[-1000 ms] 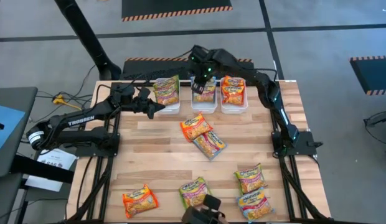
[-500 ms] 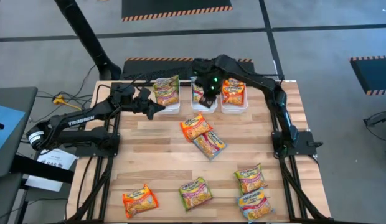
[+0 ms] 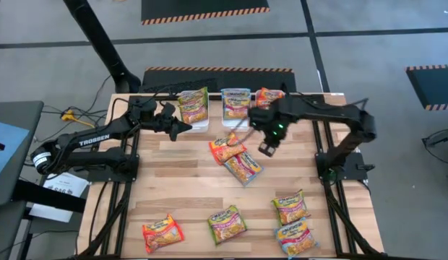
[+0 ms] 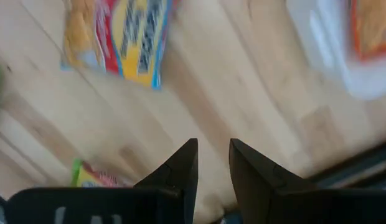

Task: Sort Maruchan noodles
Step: Put the green noodle pack into the left white bin

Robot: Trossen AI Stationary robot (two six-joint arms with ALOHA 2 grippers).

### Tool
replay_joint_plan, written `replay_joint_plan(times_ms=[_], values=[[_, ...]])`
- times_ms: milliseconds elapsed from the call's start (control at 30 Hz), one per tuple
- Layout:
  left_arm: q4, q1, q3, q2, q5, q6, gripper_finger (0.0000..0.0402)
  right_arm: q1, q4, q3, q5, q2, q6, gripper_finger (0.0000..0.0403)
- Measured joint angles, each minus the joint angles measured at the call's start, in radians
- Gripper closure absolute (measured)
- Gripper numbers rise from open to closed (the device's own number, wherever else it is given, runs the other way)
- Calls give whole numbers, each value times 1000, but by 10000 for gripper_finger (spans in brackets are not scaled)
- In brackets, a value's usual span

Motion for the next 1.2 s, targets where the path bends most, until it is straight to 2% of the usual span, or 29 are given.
replay_joint_plan(times_ms=[333,700,867,1200], values=[[0,0,0,0,0,1,401,143,48,-234,-102,-235,230,287],[-7,0,0,0,2,-3,401,222,372,-491,-297,-434,349,287],[-35,0,0,0,2,-2,402,230,483,-555,-343,-447,328,287],[-50,-21,0,0,48,-122,402,272,531,-570,-354,-370,189,287]])
